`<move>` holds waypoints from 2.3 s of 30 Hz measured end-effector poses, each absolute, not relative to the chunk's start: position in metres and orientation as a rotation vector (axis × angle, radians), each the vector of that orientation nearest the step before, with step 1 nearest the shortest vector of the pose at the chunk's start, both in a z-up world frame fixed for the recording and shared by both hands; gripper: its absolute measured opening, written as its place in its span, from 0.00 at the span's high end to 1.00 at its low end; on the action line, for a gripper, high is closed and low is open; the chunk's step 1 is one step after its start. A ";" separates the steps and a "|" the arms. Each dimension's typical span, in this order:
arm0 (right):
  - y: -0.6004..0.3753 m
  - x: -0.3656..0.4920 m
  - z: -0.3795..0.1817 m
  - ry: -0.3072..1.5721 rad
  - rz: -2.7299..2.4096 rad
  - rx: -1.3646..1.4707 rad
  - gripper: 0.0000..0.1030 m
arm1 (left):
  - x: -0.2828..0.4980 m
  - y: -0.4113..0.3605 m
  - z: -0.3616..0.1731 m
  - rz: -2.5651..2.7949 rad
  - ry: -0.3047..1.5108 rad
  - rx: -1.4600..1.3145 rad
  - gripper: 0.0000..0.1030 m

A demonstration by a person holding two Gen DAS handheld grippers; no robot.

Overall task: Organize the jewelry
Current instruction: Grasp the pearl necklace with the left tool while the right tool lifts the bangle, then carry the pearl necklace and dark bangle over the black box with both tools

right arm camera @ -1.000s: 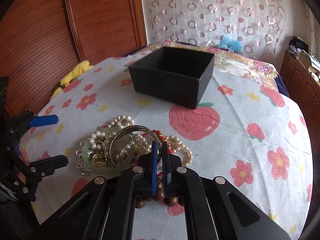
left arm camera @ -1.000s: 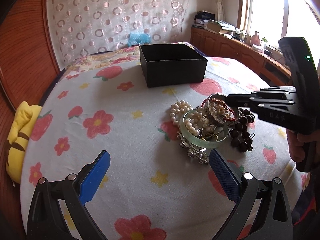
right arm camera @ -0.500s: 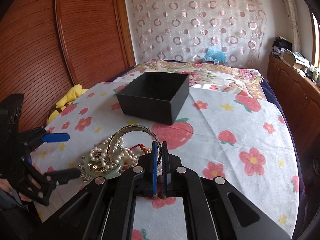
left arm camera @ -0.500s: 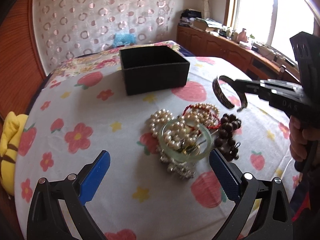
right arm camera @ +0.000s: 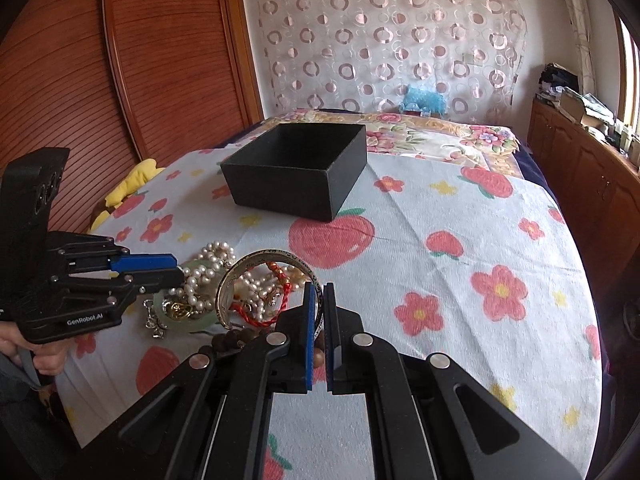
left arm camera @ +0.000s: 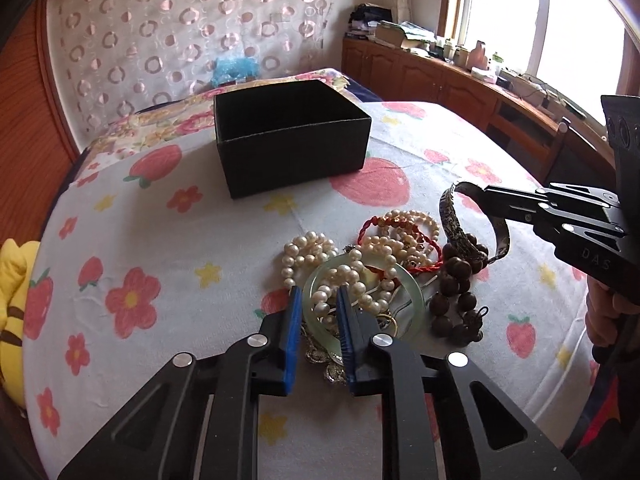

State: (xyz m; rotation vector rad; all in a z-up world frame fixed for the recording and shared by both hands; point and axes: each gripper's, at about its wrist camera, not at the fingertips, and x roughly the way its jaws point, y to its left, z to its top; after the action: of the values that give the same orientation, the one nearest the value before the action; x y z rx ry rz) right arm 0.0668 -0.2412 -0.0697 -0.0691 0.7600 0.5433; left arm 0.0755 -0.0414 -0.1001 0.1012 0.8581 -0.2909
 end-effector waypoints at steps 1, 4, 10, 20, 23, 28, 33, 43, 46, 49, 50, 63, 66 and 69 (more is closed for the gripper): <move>-0.242 0.067 -0.070 0.760 0.543 -0.070 0.95 | 0.075 -0.042 -0.100 -0.292 0.856 0.107 0.85; -0.243 0.067 -0.070 0.757 0.539 -0.067 0.95 | 0.073 -0.042 -0.096 -0.299 0.844 0.117 0.88; -0.243 0.067 -0.071 0.755 0.534 -0.073 0.95 | 0.068 -0.034 -0.076 -0.313 0.797 0.084 0.93; -0.241 0.068 -0.065 0.740 0.530 -0.080 0.95 | 0.067 -0.029 -0.027 -0.337 0.688 0.055 0.93; -0.241 0.070 -0.061 0.730 0.530 -0.079 0.95 | 0.069 -0.027 -0.013 -0.346 0.658 0.039 0.93; -0.240 0.073 -0.051 0.709 0.533 -0.078 0.95 | 0.068 -0.025 0.019 -0.346 0.593 0.033 0.93; -0.235 0.078 -0.039 0.688 0.530 -0.099 0.95 | 0.071 -0.020 0.046 -0.328 0.540 0.039 0.93; -0.216 0.104 -0.020 0.661 0.534 -0.144 0.95 | 0.084 -0.010 0.090 -0.317 0.463 0.029 0.93; -0.207 0.119 -0.018 0.661 0.532 -0.154 0.95 | 0.090 -0.010 0.096 -0.307 0.452 0.030 0.93; -0.200 0.140 -0.015 0.666 0.527 -0.152 0.95 | 0.101 -0.007 0.102 -0.278 0.440 0.039 0.93; -0.199 0.144 -0.015 0.666 0.524 -0.153 0.95 | 0.104 -0.006 0.104 -0.270 0.436 0.043 0.93; -0.172 0.217 -0.034 0.722 0.499 -0.163 0.95 | 0.150 -0.005 0.118 -0.197 0.424 0.072 0.93; -0.163 0.219 -0.042 0.740 0.515 -0.180 0.95 | 0.157 -0.010 0.118 -0.196 0.427 0.078 0.93; -0.158 0.219 -0.053 0.771 0.536 -0.190 0.91 | 0.166 -0.017 0.114 -0.202 0.437 0.076 0.93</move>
State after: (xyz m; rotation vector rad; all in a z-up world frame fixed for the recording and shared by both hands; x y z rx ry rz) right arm 0.2192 -0.1579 -0.0529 -0.1898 0.7713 0.5357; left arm 0.1657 -0.0167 0.1139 0.0757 0.4371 -0.2023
